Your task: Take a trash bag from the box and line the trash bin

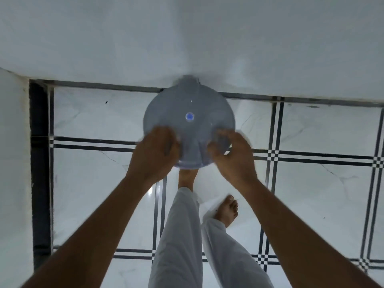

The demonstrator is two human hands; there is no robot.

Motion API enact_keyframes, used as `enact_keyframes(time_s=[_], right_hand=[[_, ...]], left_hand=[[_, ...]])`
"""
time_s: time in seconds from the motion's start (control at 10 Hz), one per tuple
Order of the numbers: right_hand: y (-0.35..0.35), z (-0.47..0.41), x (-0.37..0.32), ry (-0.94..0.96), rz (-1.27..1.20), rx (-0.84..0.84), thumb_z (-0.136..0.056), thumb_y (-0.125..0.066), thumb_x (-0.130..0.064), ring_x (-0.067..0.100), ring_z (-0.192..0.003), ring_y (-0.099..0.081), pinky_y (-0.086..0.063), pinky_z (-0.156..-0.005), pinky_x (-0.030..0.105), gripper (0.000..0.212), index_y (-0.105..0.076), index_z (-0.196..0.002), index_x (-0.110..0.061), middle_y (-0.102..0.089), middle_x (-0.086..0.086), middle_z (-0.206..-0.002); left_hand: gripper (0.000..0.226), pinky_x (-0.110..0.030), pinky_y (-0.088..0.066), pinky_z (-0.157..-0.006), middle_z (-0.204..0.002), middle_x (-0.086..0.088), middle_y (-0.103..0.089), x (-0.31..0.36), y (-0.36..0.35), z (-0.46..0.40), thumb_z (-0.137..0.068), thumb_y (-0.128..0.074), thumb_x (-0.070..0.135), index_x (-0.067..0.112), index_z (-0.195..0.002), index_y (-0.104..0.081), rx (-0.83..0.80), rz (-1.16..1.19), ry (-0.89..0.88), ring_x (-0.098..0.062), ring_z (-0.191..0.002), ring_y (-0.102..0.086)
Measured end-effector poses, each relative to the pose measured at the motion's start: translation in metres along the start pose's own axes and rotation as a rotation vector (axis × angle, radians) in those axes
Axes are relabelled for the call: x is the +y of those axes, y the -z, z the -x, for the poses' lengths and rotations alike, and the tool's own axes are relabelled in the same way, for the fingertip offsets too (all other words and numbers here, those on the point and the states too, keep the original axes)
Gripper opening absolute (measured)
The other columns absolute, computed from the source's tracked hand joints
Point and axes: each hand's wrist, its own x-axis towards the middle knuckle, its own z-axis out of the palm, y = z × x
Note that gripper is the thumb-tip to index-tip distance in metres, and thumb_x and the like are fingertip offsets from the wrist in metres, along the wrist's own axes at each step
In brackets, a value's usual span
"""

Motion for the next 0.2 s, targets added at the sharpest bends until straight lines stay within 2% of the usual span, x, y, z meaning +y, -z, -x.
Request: enact_keyframes(time_s=[0.1, 0.2], right_hand=[[-0.004, 0.022, 0.011, -0.316, 0.076, -0.414, -0.101, -0.072, -0.044, 0.017, -0.124, -0.069, -0.051, -0.102, 0.031, 0.024, -0.076, -0.121, -0.031, -0.075, -0.008, -0.128], [0.012, 0.043, 0.001, -0.337, -0.052, -0.254, -0.104, -0.069, -0.035, 0.009, -0.104, -0.069, -0.051, -0.092, 0.023, 0.015, -0.076, -0.113, -0.025, -0.074, -0.012, -0.113]], left_hand=[[0.044, -0.032, -0.057, -0.082, -0.117, -0.011, -0.076, -0.001, -0.018, 0.019, -0.111, -0.052, 0.046, 0.007, -0.123, -0.070, -0.618, 0.000, 0.444, -0.024, -0.101, -0.073], [0.041, -0.041, -0.057, -0.089, -0.114, -0.014, -0.075, 0.018, -0.018, 0.042, -0.109, -0.058, 0.040, 0.003, -0.120, -0.072, -0.507, 0.192, 0.502, -0.032, -0.106, -0.071]])
